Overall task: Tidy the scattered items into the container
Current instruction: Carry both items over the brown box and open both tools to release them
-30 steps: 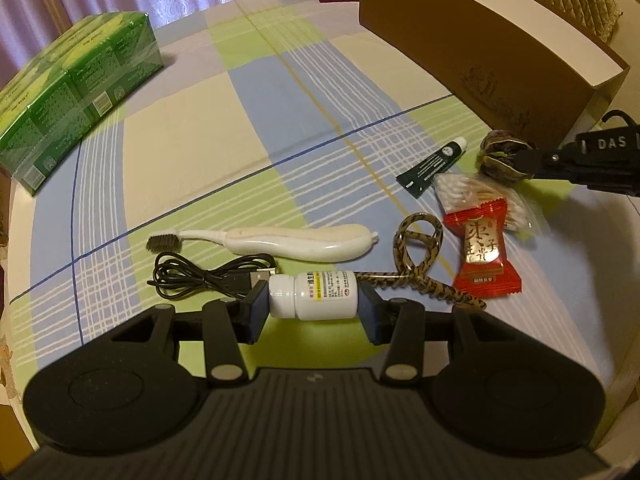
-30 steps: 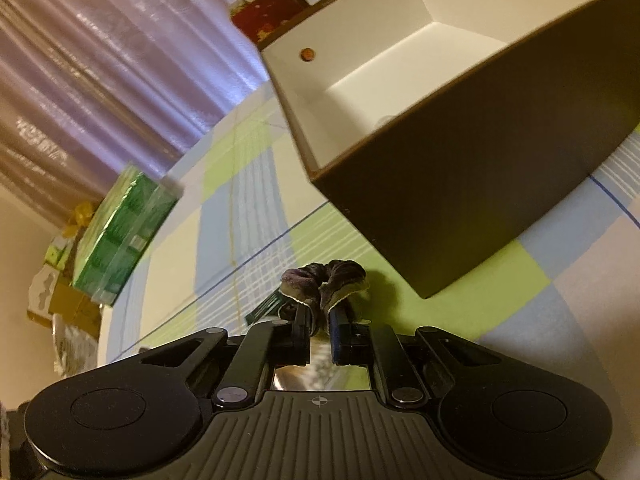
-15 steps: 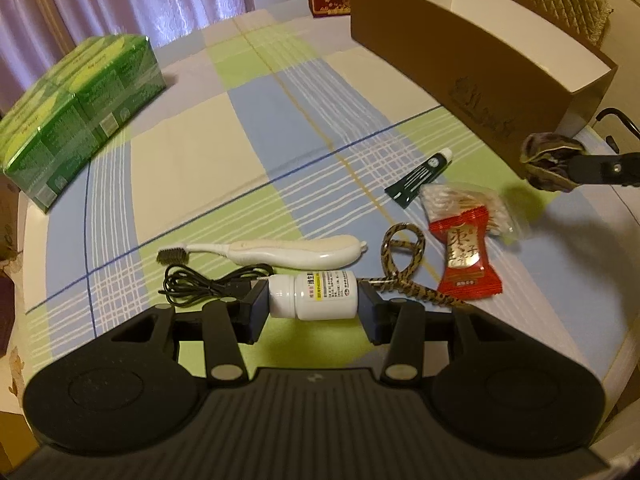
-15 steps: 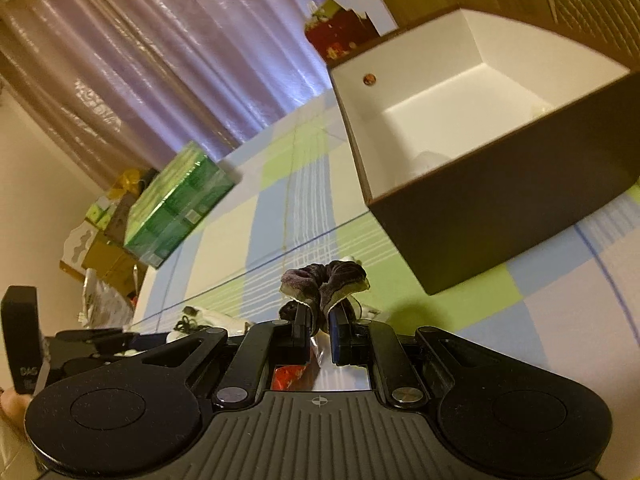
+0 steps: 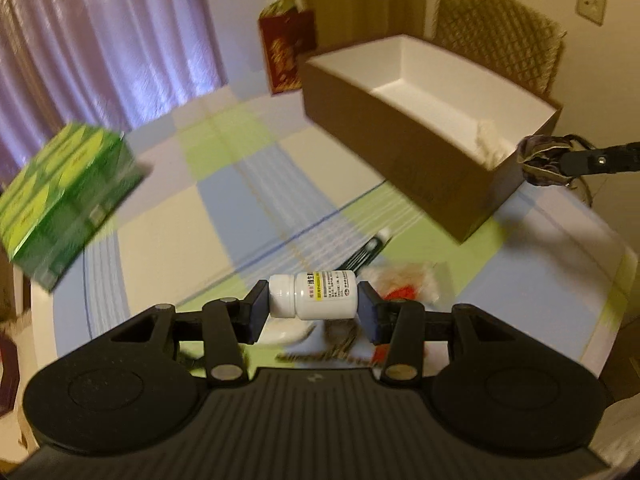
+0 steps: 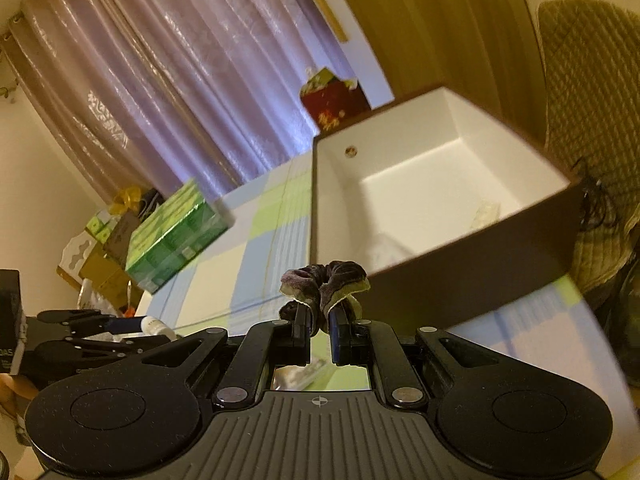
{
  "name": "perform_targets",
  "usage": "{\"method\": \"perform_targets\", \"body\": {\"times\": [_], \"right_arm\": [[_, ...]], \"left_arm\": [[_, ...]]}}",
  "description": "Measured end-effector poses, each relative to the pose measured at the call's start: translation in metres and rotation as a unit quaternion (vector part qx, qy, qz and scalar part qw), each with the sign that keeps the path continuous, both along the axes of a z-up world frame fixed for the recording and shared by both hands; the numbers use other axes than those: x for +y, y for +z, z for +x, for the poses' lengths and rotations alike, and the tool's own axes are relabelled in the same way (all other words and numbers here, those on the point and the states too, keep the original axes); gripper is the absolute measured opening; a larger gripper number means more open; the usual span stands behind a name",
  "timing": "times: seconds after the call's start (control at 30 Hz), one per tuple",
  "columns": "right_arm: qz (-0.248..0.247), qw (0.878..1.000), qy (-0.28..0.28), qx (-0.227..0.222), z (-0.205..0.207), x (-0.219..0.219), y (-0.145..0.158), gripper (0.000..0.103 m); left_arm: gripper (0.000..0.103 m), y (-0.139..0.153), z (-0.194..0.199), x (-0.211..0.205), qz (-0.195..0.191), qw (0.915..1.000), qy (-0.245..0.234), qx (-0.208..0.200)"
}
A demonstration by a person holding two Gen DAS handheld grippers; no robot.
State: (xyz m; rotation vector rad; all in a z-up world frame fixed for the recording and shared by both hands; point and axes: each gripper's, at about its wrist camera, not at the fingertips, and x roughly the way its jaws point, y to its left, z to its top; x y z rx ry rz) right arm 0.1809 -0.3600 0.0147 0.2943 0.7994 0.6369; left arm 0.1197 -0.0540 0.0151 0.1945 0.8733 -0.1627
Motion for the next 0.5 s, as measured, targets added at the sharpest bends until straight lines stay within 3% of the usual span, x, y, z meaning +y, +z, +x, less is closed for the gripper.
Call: {"method": "perform_targets", "body": {"times": [0.5], "right_arm": [[-0.032, 0.998, 0.018, -0.041, 0.048, -0.030, 0.018, 0.012]], "left_arm": [[0.041, 0.034, 0.063, -0.078, -0.017, 0.9938, -0.092, -0.059]]}}
